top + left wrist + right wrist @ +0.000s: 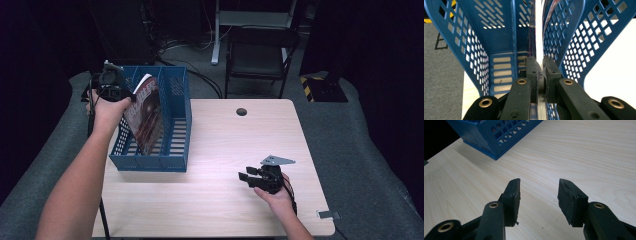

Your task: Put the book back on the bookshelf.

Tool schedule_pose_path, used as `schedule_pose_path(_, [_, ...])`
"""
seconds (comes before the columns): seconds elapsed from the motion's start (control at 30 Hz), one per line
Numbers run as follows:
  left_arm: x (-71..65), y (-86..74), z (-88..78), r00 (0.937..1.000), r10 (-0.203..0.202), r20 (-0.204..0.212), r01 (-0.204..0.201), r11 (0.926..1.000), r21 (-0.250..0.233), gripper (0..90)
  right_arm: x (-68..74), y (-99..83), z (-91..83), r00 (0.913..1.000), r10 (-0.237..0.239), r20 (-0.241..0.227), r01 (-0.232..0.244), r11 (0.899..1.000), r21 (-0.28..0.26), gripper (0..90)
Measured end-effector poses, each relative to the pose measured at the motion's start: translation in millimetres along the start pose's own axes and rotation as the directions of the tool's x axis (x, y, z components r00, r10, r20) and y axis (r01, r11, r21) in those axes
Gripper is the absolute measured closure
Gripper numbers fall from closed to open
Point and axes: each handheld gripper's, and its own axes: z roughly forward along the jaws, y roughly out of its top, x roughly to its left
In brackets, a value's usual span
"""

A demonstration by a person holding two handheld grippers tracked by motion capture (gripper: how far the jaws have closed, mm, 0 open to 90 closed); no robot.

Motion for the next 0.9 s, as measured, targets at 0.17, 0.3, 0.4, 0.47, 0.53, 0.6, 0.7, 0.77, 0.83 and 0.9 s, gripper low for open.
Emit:
schedule_pose_path(0.17, [1.0, 2.6, 0.5, 1.0, -0.004, -0.003, 0.004, 1.0, 0.005, 84.9, 0.0, -0.2, 0.2, 1.0, 0.008, -0.002, -0.008, 1.0, -0.001, 52.5])
schedule_pose_path(0.3, [3.0, 4.1, 0.3, 0.9999, -0.002, -0.01, 0.002, 1.0, -0.003, 84.9, 0.0, -0.2, 0.0, 1.0, 0.007, -0.004, -0.007, 1.0, -0.001, 52.5])
schedule_pose_path(0.4, [5.1, 5.3, -0.3, 0.9989, -0.038, -0.026, 0.037, 0.9986, -0.037, 84.9, -0.4, -0.2, -0.5, 1.0, 0.004, 0.0, -0.004, 1.0, -0.003, 52.5])
schedule_pose_path(0.47, [6.8, 6.3, -0.5, 0.9981, -0.049, -0.038, 0.047, 0.9969, -0.062, 84.9, -0.1, -0.2, -0.7, 1.0, 0.005, 0.0, -0.005, 1.0, -0.003, 52.5])
schedule_pose_path(0.53, [8.3, 7.5, 0.1, 0.9969, -0.069, -0.038, 0.066, 0.9946, -0.081, 84.9, 0.3, -0.1, -0.9, 1.0, 0.005, 0.002, -0.005, 1.0, -0.004, 52.5])
schedule_pose_path(0.6, [8.3, 9.2, 1.7, 0.9961, -0.076, -0.044, 0.072, 0.9928, -0.096, 84.9, 0.1, 0.1, -0.9, 1.0, 0.003, 0.0, -0.003, 1.0, -0.006, 52.4])
schedule_pose_path(0.7, [5.5, 11.4, 4.7, 0.9956, -0.077, -0.053, 0.071, 0.9923, -0.101, 84.9, -0.9, 0.0, -1.3, 1.0, 0.003, -0.001, -0.003, 1.0, -0.006, 52.4])
schedule_pose_path(0.77, [3.9, 12.5, 6.1, 0.995, -0.081, -0.059, 0.075, 0.9919, -0.103, 85.0, -1.1, 0.2, -1.7, 1.0, 0.003, 0.0, -0.003, 1.0, -0.009, 52.4])
schedule_pose_path(0.83, [2.7, 13.8, 8.1, 0.9947, -0.077, -0.068, 0.069, 0.9909, -0.116, 84.9, -0.6, 0.3, -2.7, 0.9999, 0.012, -0.002, -0.012, 1.0, -0.008, 52.5])
schedule_pose_path(0.9, [2.5, 15.0, 9.3, 0.9939, -0.08, -0.076, 0.071, 0.9903, -0.12, 84.9, -1.1, 0.3, -3.0, 0.9999, 0.011, -0.001, -0.011, 1.0, -0.014, 52.5])
